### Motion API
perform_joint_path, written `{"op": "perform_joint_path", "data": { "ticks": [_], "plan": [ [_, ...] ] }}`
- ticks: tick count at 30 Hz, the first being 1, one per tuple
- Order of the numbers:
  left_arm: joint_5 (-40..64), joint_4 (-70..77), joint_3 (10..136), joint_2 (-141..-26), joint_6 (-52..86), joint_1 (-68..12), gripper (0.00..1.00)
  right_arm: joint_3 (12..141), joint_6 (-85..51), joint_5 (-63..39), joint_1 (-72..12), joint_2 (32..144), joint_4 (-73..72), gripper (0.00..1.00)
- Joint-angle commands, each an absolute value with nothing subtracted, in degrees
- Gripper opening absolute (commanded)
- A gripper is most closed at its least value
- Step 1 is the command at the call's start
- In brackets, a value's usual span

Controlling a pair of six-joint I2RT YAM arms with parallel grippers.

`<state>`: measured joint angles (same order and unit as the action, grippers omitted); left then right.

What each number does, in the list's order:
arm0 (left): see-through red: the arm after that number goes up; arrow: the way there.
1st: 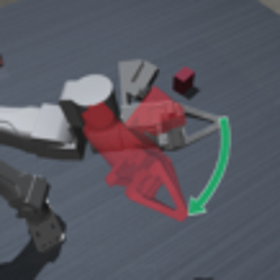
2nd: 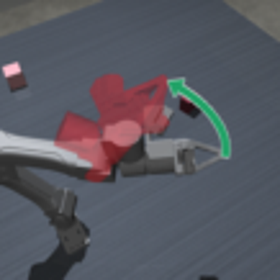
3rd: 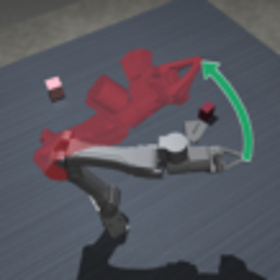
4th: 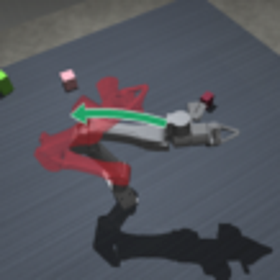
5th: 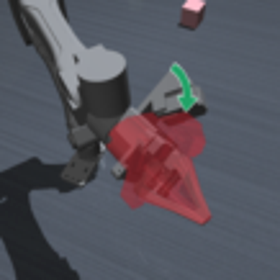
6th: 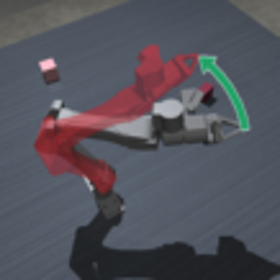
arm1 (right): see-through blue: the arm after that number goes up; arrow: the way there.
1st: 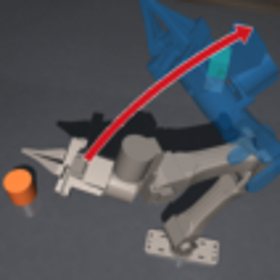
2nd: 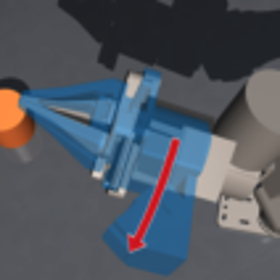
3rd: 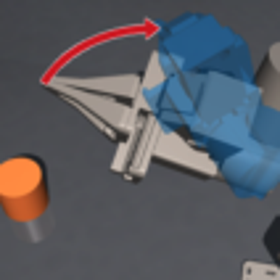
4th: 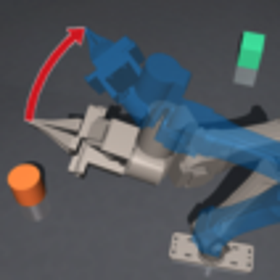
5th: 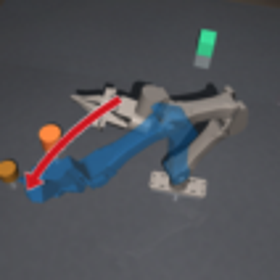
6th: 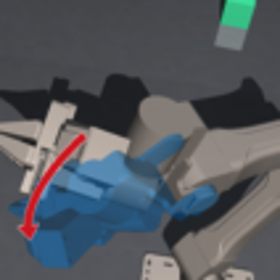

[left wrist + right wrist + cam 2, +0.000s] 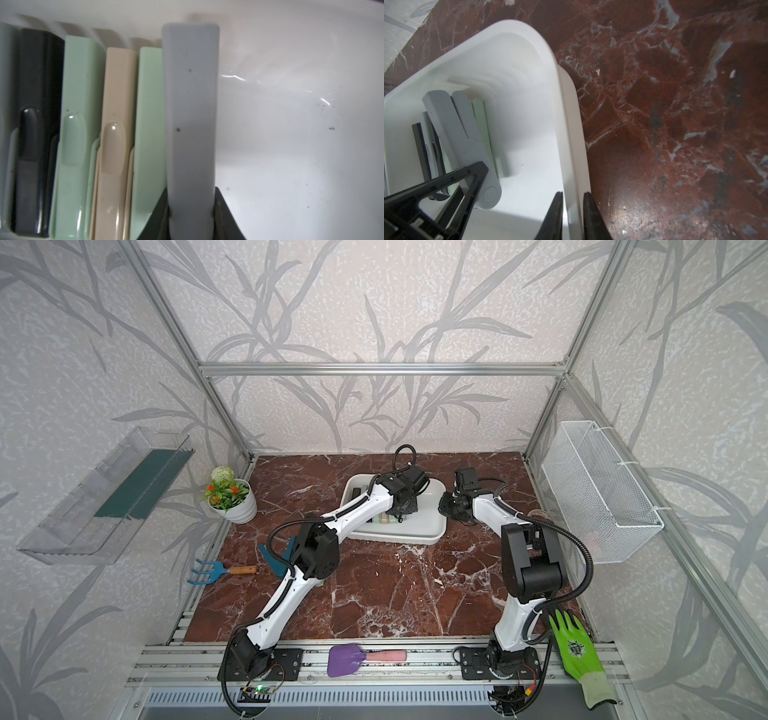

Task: Put the pruning pliers into the storage box
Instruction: Place the pruning pliers in the storage box.

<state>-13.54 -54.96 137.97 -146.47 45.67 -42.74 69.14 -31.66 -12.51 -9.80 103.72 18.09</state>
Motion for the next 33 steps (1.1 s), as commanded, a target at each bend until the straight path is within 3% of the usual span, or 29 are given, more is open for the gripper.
{"op": "perform_joint_path", "data": {
  "ticks": [1, 6, 18, 33],
  "plan": [
    [-17.0, -58.0, 139.0, -147.0, 47.0, -42.4, 0.14, 68.5, -32.1, -13.1, -10.1, 101.2, 17.6, 0.2],
    [-17.2, -57.7, 138.4, -146.9, 46.3, -42.1, 0.16, 68.6, -32.2, -13.1, -10.1, 101.3, 17.3, 0.2],
    [-16.7, -55.7, 137.9, -147.5, 43.1, -42.1, 0.34, 68.7, -32.4, -12.8, -10.1, 101.7, 16.9, 0.2],
    [-17.8, -54.8, 138.2, -146.5, 40.4, -42.6, 0.38, 68.7, -32.2, -12.9, -10.1, 101.7, 16.9, 0.2]
  ]
}}
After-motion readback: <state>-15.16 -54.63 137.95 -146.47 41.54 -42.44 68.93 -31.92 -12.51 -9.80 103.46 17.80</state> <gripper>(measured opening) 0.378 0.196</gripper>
